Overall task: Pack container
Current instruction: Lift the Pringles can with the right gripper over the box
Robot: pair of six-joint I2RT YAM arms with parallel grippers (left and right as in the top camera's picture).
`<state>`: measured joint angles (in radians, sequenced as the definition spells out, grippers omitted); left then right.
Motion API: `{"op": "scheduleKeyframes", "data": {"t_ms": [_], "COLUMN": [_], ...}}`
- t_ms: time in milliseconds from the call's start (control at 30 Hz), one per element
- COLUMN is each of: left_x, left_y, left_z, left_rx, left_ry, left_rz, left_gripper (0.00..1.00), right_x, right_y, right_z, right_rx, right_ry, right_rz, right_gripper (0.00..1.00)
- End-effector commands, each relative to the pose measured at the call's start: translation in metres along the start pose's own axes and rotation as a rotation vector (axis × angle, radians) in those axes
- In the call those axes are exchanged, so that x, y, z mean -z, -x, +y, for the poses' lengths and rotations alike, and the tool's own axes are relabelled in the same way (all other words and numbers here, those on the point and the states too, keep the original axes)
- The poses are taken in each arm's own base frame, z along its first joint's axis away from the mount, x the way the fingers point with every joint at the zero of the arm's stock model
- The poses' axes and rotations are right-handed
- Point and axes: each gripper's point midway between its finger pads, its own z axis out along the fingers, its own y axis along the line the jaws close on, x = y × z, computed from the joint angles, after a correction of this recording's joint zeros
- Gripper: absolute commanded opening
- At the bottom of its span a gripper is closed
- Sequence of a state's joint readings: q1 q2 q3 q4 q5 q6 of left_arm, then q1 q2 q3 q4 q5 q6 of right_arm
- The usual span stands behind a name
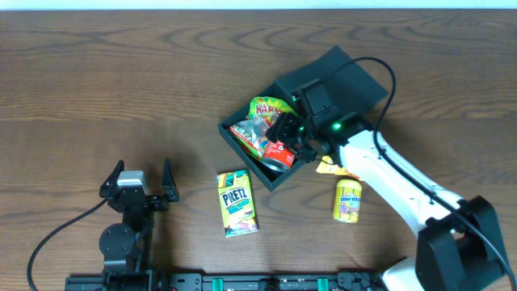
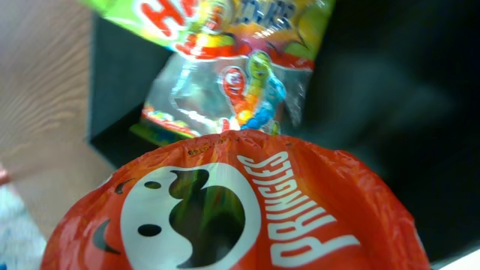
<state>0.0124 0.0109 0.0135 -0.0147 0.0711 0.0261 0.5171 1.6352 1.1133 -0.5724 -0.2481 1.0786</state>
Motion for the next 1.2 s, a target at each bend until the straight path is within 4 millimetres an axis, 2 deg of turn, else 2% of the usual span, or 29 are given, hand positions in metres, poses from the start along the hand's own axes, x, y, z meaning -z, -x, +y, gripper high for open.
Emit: {"op": "scheduleKeyframes", "data": {"t_ms": [0,133,300,433,600,767,1000,1167], "left_x": [0.0,0.0,0.0,0.0,0.0,0.0,0.0,0.0], "left_y": [-0.017,-0.017,-0.017,-0.017,-0.017,-0.017,-0.017,-0.017], "left_z": [0.002,0.002,0.002,0.002,0.002,0.002,0.002,0.002], "left_rx": [0.005,0.005,0.005,0.005,0.005,0.005,0.005,0.005], "left_ry": [0.007,0.007,0.007,0.007,0.007,0.007,0.007,0.007], "left_rz": [0.059,0.059,0.059,0.059,0.059,0.059,0.059,0.059], "left_gripper": [0.95,0.95,0.95,0.95,0.95,0.95,0.95,0.95], "right_x": [0.002,-0.005,-0.014,-0.015,-0.015,-0.015,-0.015,-0.015], "right_y": [0.006,0.001,-0.001,-0.003,-0.003,-0.003,-0.003,-0.003], "right_z": [0.004,-0.005,-0.011,-0.011,-0.011,-0.011,-0.01,-0.01], "right_rx": [-0.153,-0.248,-0.256,-0.249,-0.249,-0.249,-0.249,-0.249], "right_ry": [-0.017,-0.064,-0.094,-0.097,-0.097,-0.097,-0.097,-0.096], "right_rz": [-0.052,-0.054,-0.049,-0.052,-0.052,-0.052,-0.052,-0.052], "right_gripper": [0.55,0.55,0.55,0.57,0.64,0.65,0.73,0.72]}}
